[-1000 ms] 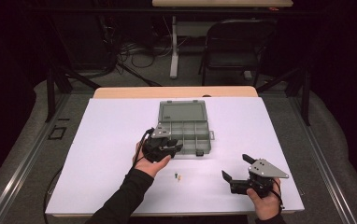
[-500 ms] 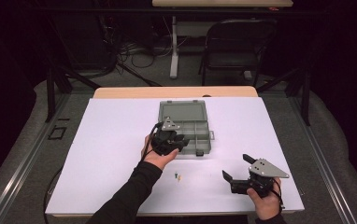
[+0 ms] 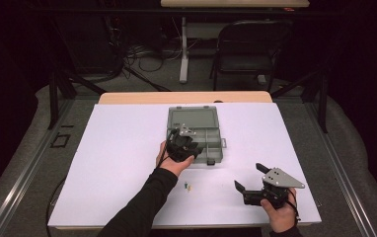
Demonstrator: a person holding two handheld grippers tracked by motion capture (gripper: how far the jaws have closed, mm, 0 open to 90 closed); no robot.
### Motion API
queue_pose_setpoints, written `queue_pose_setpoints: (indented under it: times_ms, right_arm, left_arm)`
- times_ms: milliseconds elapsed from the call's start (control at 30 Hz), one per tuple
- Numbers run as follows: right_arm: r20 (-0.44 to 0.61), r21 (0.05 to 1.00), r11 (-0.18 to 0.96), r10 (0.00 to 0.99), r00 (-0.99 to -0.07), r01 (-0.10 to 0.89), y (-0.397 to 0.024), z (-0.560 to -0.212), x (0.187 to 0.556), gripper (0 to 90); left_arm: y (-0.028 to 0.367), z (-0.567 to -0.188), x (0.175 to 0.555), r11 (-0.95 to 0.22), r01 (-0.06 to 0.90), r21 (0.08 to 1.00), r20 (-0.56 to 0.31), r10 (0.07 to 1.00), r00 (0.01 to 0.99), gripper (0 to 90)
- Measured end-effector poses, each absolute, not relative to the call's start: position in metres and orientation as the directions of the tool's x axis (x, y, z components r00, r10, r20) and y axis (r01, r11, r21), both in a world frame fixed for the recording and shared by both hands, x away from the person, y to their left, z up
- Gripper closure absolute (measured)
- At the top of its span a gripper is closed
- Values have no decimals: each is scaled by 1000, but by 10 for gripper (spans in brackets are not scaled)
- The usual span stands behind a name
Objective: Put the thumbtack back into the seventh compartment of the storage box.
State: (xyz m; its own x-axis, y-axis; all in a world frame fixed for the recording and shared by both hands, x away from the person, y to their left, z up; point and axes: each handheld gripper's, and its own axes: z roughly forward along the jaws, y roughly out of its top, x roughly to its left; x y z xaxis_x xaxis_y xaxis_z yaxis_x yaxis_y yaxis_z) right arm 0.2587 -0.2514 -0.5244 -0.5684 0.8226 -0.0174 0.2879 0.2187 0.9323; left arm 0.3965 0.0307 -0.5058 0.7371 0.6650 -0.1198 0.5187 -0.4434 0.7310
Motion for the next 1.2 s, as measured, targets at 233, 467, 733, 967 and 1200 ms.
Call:
queue_pose_setpoints:
  times_ms: [233,467,733,967,1200]
  right_arm:
    - [-17,931,220,821,-570,290,-251,-525,259,54]
    - [-18,931,222,821,-571,290,-251,-525,259,54]
    - [-17,931,220,822,-569,290,-252,-525,259,55]
    - [-20,931,223,821,-571,288,-252,-525,259,55]
    - [-20,931,223,820,-571,288,-252,-525,259,54]
  left_arm:
    - [28,-515,401,-446,532,720,-118,677,727,690]
    - [27,-517,403,-441,538,719,-130,675,726,689]
    - [28,-517,404,-437,546,714,-137,678,722,672]
    - [29,-517,405,-419,549,723,-148,683,716,553]
    - [32,-514,404,-407,543,734,-144,689,710,416]
